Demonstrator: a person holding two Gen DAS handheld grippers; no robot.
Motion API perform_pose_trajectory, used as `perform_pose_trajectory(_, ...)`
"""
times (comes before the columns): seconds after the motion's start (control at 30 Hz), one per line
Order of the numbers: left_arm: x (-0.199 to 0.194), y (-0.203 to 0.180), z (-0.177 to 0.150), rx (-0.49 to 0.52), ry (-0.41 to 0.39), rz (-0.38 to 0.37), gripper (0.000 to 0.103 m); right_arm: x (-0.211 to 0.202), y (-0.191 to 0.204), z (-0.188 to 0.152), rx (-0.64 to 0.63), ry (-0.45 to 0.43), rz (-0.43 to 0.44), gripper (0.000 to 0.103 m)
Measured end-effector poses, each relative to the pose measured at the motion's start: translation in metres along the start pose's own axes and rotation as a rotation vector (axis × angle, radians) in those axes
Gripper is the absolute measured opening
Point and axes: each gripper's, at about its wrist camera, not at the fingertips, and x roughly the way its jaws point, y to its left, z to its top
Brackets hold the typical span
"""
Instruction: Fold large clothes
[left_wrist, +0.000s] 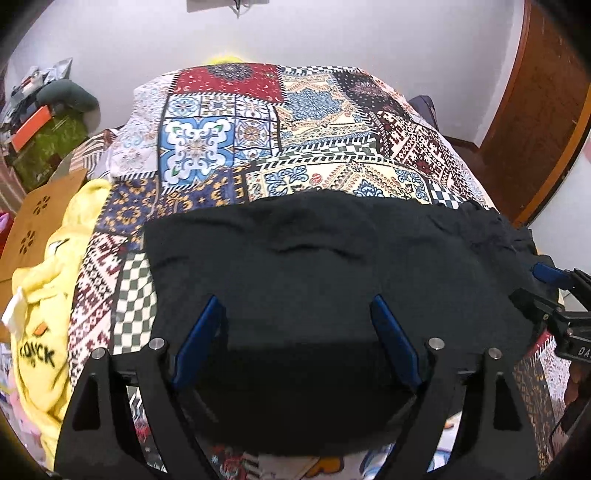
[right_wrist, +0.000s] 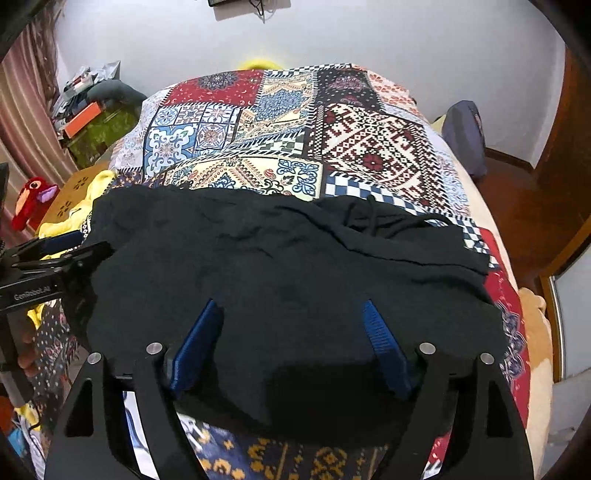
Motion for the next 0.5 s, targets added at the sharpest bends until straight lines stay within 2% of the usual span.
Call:
perform_pose_trajectory(0.17, -0.018, 0.019, -0.020, -0.066, -0.012, -0.018, 0.088, -0.015, -0.008, -0.011, 0.012, -0.007, 0.000, 0.084)
perform_pose_trajectory(0.37, -0.027, 0.049, -0.051, -0.115, 0.035, 0.069, 0.088, -0.023, -0.015, -0.022, 0.022, 0.027, -0.054, 0.084)
perform_pose_trajectory(0.5, -0.038, 0.079, -0.069, -0.220, 0.054, 0.058, 0.088, -0.028, -0.014, -0.029, 0.000, 0.044, -0.101, 0.084)
